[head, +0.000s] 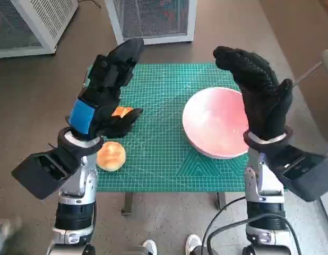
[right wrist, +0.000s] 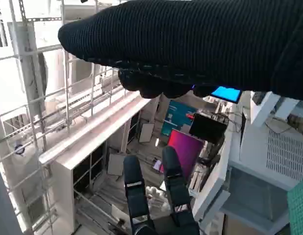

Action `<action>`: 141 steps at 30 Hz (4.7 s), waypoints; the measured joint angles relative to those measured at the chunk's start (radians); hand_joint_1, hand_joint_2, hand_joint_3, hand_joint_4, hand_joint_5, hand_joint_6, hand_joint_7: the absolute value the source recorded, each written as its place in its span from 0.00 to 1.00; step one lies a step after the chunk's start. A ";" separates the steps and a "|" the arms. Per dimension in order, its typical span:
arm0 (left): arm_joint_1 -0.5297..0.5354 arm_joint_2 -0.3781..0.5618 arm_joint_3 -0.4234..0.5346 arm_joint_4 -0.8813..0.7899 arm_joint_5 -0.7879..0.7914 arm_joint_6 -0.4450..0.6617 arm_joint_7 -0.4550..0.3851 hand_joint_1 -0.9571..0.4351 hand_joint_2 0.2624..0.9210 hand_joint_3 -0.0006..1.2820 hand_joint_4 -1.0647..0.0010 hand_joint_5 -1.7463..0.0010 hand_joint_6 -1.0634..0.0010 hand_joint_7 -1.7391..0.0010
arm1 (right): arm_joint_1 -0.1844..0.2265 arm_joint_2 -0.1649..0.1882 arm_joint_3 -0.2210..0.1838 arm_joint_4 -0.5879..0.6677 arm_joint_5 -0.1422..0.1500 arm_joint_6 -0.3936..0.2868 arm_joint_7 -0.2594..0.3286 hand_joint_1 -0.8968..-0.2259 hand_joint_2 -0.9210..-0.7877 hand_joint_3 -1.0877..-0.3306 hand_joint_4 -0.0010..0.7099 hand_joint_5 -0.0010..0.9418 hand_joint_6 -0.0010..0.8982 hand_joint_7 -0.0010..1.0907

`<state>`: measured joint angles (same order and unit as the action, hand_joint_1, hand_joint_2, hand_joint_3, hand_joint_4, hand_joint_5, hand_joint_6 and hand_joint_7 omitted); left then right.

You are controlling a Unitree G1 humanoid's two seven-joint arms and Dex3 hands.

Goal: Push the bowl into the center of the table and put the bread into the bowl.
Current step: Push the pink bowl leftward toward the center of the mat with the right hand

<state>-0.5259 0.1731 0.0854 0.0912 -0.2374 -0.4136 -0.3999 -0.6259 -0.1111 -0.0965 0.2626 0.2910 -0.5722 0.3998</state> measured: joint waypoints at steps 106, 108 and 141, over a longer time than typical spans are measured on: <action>0.044 0.023 0.016 0.020 0.028 -0.043 0.021 0.29 1.00 0.30 0.87 1.00 1.00 0.71 | -0.199 -0.046 -0.367 1.042 -0.035 0.164 -0.283 0.64 0.00 0.57 0.23 0.01 0.05 0.37; 0.045 0.026 0.018 0.019 0.028 -0.043 0.022 0.29 1.00 0.30 0.87 1.00 1.00 0.72 | -0.208 -0.033 -0.369 1.043 -0.031 0.169 -0.281 0.64 0.00 0.57 0.23 0.00 0.04 0.37; 0.154 0.069 0.072 -0.061 0.004 -0.036 0.029 0.28 1.00 0.28 0.87 1.00 0.97 0.76 | -0.342 0.132 -0.360 1.059 -0.024 0.256 -0.258 0.72 0.00 0.54 0.19 0.00 0.08 0.37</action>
<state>-0.3716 0.2419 0.1574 0.0305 -0.2331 -0.4499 -0.3713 -0.9683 0.0214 -0.4562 1.3214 0.2675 -0.3158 0.1422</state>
